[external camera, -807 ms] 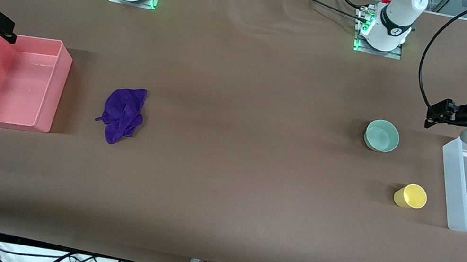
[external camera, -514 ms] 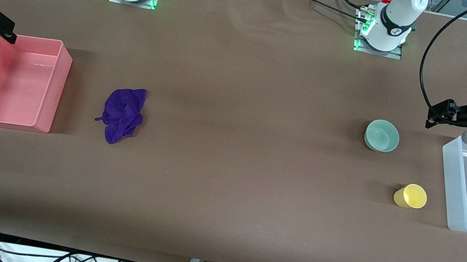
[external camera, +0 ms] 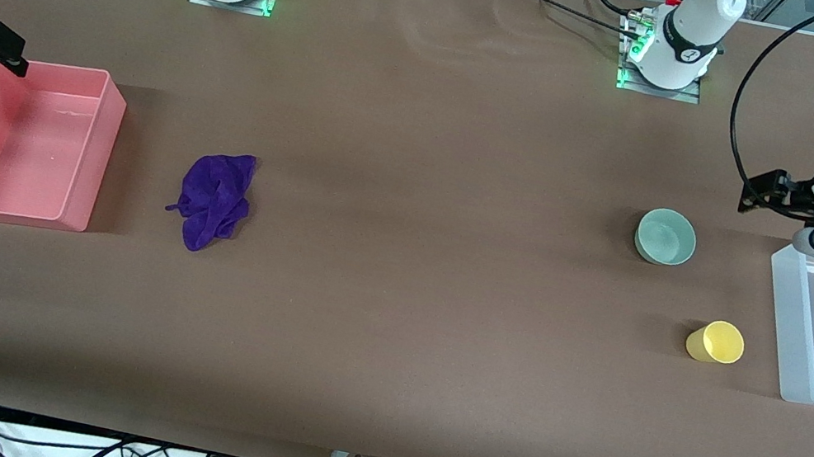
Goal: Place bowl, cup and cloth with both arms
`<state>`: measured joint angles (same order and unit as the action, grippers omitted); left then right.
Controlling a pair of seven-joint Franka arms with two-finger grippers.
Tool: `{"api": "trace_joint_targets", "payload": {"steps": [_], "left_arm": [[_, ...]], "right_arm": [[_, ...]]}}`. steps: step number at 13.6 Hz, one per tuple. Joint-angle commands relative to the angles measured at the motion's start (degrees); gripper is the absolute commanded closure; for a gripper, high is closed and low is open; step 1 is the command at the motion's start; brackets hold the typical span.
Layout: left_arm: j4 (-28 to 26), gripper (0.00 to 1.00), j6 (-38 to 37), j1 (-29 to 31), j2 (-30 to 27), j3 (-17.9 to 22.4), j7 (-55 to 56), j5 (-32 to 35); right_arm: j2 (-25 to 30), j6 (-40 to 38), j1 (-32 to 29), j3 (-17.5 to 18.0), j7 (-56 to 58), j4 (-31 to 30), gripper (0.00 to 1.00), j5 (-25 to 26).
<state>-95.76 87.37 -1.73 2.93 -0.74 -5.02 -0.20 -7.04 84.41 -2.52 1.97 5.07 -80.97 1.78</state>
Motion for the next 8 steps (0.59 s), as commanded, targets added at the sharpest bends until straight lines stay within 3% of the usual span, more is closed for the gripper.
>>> {"api": "trace_joint_targets", "payload": {"steps": [1,3,8], "left_arm": [[-1.7,0.00,-2.5,1.8,0.8,-0.2,-0.6,0.1],[-7.9,0.00,1.8,4.3,0.8,-0.3,-0.6,1.1],[-33.2,0.00,34.5,8.6,-0.5,-0.6,-1.0,2.8]], "right_arm": [[0.1,0.2,-0.1,-0.2,0.6,0.2,0.00,-1.1],[0.0,0.3,-0.1,-0.2,0.6,0.3,0.00,-1.1],[-4.3,1.8,0.6,0.2,0.6,0.2,0.00,-1.1]]}}
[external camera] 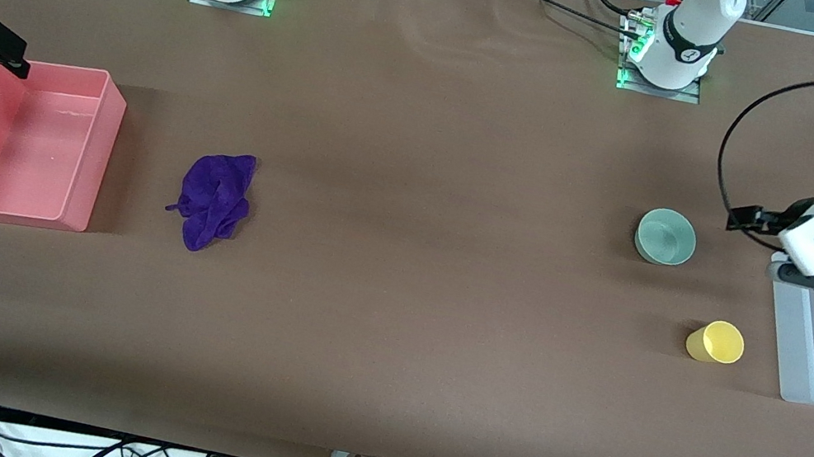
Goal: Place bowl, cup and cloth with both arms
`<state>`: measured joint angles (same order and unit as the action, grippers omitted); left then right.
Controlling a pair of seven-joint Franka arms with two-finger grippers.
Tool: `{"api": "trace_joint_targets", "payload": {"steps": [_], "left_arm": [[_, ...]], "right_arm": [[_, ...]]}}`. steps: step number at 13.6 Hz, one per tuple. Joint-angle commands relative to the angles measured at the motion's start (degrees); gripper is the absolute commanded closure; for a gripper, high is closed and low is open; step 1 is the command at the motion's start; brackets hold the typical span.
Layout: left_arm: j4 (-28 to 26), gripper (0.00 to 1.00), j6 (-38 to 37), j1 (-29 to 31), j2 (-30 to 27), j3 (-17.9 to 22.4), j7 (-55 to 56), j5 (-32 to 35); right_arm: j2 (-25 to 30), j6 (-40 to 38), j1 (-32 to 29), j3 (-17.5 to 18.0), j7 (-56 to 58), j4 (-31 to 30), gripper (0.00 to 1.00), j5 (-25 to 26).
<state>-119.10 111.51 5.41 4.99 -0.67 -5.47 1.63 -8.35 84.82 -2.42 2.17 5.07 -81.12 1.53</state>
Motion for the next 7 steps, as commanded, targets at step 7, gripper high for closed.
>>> {"api": "trace_joint_targets", "payload": {"steps": [7], "left_arm": [[-21.3,0.35,43.0,1.7,11.8,-0.7,-0.6,0.7]], "right_arm": [[-17.6,11.2,6.9,0.0,-0.8,-0.2,0.00,-3.7]]}}
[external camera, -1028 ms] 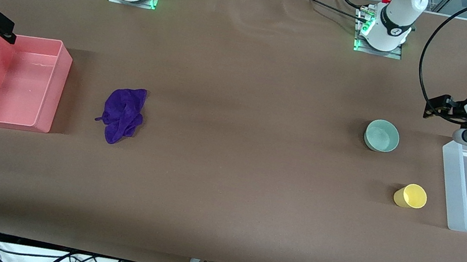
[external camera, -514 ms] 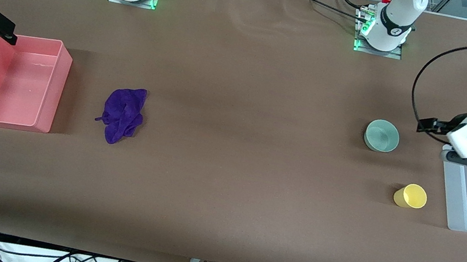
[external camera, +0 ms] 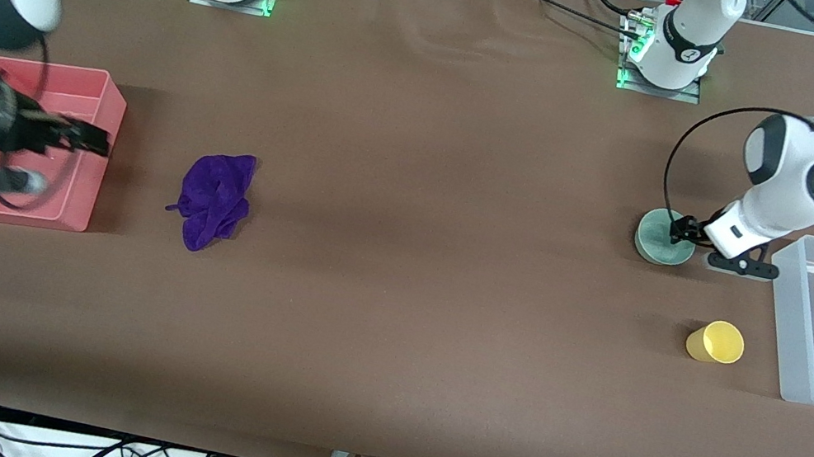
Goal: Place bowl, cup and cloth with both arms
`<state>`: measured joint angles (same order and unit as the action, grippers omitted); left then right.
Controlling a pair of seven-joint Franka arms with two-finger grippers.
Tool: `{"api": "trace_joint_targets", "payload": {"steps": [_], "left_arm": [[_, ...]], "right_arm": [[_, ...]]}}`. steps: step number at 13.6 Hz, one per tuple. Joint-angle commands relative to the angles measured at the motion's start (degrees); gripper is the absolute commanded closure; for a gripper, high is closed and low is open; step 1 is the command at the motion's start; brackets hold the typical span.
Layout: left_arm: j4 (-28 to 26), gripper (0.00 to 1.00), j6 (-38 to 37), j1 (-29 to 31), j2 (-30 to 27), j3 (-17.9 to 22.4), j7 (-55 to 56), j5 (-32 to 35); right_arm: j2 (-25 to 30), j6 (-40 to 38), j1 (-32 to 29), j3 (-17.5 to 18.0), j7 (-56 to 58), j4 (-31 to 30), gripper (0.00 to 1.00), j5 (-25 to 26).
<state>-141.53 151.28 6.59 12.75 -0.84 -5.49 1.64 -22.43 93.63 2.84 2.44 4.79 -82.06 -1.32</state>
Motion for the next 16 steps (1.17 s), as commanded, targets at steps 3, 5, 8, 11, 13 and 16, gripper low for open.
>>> {"api": "trace_joint_targets", "payload": {"steps": [3,5,8,11,13,16], "left_arm": [[1.6,1.00,2.8,0.4,4.5,-0.7,0.1,0.2],[2.0,1.00,2.3,0.5,4.2,-0.7,0.0,0.2],[2.2,1.00,0.3,0.4,1.5,-0.7,0.1,0.2],[7.3,1.00,-11.2,0.3,-2.5,-0.7,0.0,0.2],[16.6,1.00,-26.6,0.3,-4.0,-0.8,-0.6,0.2],[30.3,1.00,-42.7,1.4,-3.0,-0.3,-6.7,0.7]], "right_arm": [[-9.6,9.1,3.9,-0.2,-0.7,0.7,0.00,-1.1],[-12.8,13.1,5.0,-0.2,-0.7,-0.1,0.00,-1.1],[-14.8,23.1,5.2,-0.2,-0.7,-8.3,0.00,-1.1],[-13.6,30.8,5.2,-0.2,-0.7,-16.3,0.00,-1.1],[-11.8,35.1,5.2,-0.2,-0.7,-21.4,0.00,-1.1],[-8.8,42.8,4.7,-0.2,-0.7,-30.0,0.00,-1.1]]}}
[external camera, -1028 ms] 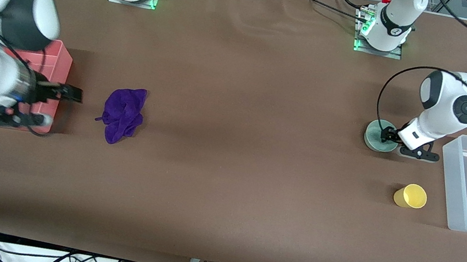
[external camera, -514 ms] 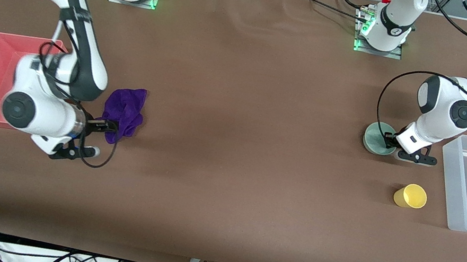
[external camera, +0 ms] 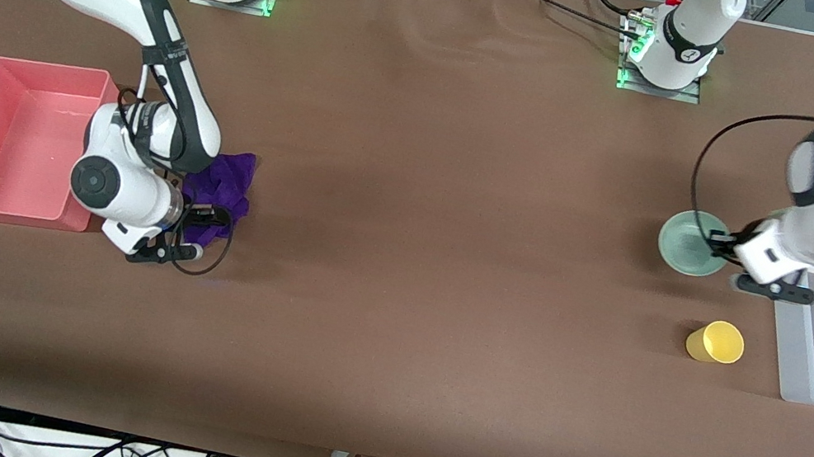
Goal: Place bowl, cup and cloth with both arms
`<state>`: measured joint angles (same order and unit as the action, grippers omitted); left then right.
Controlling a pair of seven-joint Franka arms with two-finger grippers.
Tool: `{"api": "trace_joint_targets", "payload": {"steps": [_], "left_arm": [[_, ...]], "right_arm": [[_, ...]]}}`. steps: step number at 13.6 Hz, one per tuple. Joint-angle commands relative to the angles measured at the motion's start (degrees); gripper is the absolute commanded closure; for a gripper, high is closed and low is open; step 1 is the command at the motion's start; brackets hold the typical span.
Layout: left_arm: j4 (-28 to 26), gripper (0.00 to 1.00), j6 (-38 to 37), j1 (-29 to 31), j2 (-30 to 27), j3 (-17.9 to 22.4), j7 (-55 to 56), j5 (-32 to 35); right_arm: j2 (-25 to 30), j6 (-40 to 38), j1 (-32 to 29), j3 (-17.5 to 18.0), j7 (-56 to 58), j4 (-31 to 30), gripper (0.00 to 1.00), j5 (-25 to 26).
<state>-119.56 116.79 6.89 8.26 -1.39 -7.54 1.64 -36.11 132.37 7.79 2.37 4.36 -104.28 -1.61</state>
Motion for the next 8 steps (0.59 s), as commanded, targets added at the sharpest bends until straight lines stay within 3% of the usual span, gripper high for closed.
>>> {"api": "trace_joint_targets", "payload": {"steps": [1,2,3,8], "left_arm": [[12.2,1.00,-11.2,3.3,2.8,0.3,-8.6,1.0],[15.3,1.00,-12.8,6.2,4.3,0.4,-13.7,1.0],[17.8,1.00,-13.1,8.8,6.1,0.5,-19.0,1.1],[31.6,1.00,-12.3,22.9,20.8,0.3,-39.1,3.7]], "right_arm": [[5.3,4.1,-0.3,-0.1,-0.1,-8.2,0.01,-0.7],[5.5,4.0,-0.3,-0.1,0.5,-8.2,0.57,-0.7],[5.7,3.7,-0.3,-0.1,0.0,-8.2,0.98,-0.7],[8.6,-0.3,-1.7,-0.2,0.5,-5.3,1.00,-0.6]]}}
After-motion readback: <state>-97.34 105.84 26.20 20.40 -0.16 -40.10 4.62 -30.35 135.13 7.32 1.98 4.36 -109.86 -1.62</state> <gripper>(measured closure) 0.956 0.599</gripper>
